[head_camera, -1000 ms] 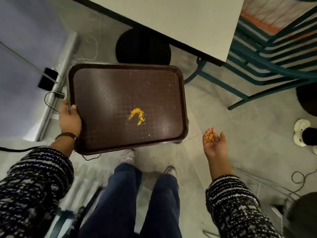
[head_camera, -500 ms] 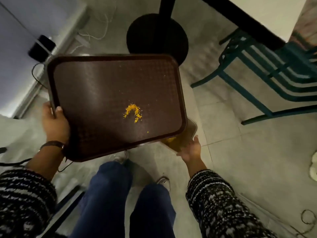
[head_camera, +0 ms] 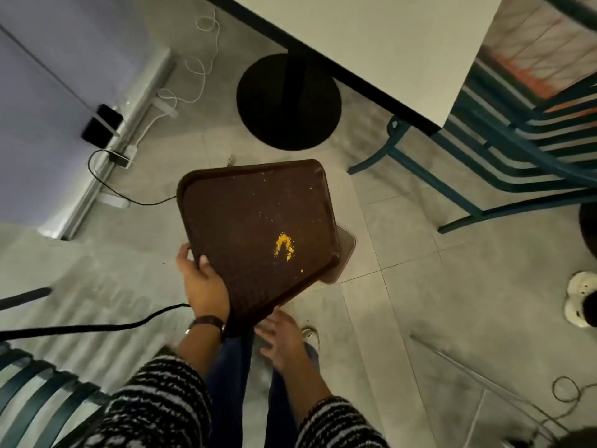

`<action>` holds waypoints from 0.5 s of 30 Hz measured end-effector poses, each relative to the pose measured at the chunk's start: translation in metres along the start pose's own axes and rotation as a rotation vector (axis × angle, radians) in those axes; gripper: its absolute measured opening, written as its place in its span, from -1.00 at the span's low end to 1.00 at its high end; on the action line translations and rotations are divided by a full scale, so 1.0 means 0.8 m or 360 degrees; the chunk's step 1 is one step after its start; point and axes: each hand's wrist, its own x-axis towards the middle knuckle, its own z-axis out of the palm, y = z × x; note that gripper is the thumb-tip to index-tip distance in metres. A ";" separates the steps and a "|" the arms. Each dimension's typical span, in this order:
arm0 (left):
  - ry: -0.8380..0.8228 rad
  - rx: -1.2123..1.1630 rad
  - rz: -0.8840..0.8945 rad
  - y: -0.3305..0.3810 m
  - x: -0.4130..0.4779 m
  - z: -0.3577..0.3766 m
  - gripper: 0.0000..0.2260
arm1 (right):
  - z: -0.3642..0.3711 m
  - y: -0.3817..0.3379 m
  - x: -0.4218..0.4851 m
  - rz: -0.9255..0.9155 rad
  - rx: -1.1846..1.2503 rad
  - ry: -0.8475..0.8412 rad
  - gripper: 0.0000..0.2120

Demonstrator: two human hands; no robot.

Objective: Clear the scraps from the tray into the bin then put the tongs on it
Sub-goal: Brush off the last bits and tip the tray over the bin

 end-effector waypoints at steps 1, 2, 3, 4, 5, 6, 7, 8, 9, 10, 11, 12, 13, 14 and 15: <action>-0.0032 -0.0043 -0.0004 0.005 -0.014 0.007 -0.66 | -0.002 0.004 -0.006 -0.0003 0.0033 -0.0002 -0.58; -0.0066 -0.0082 -0.0026 0.008 -0.026 0.015 -0.65 | -0.005 0.004 -0.013 0.0007 0.0108 0.0004 -0.59; -0.0095 -0.0118 -0.0063 0.010 -0.039 0.024 -0.64 | -0.011 0.002 -0.020 0.0029 0.0207 0.0006 -0.63; -0.0119 -0.0153 -0.0104 0.009 -0.052 0.034 -0.64 | -0.018 0.000 -0.024 0.0049 0.0313 0.0003 -0.67; -0.0139 -0.0196 -0.0146 0.006 -0.063 0.044 -0.63 | -0.028 -0.002 -0.024 0.0053 0.0394 0.0027 -0.71; -0.0149 -0.0239 -0.0186 0.002 -0.072 0.054 -0.63 | -0.038 -0.003 -0.021 0.0051 0.0438 0.0081 -0.74; -0.0152 -0.0264 -0.0222 -0.003 -0.081 0.063 -0.62 | -0.049 -0.002 -0.015 0.0046 0.0462 0.0139 -0.76; -0.0158 -0.0276 -0.0250 -0.008 -0.088 0.073 -0.62 | -0.060 -0.002 -0.013 0.0049 0.0473 0.0175 -0.77; -0.0167 -0.0281 -0.0276 -0.012 -0.096 0.082 -0.61 | -0.069 0.000 -0.010 0.0051 0.0462 0.0212 -0.77; -0.0183 -0.0280 -0.0306 -0.016 -0.104 0.090 -0.60 | -0.077 -0.001 -0.006 0.0050 0.0451 0.0254 -0.77; -0.0206 -0.0276 -0.0335 -0.019 -0.110 0.096 -0.59 | -0.087 -0.001 0.000 0.0041 0.0441 0.0282 -0.76; -0.0235 -0.0271 -0.0361 -0.023 -0.116 0.100 -0.57 | -0.095 -0.004 0.002 0.0041 0.0462 0.0301 -0.76; -0.0272 -0.0269 -0.0360 -0.027 -0.121 0.103 -0.56 | -0.103 -0.006 0.006 0.0062 0.0515 0.0332 -0.74; -0.0318 -0.0265 -0.0333 -0.032 -0.125 0.105 -0.53 | -0.110 -0.006 0.010 0.0060 0.0563 0.0356 -0.73; -0.0369 -0.0249 -0.0312 -0.036 -0.127 0.108 -0.49 | -0.117 -0.007 0.015 0.0047 0.0577 0.0377 -0.73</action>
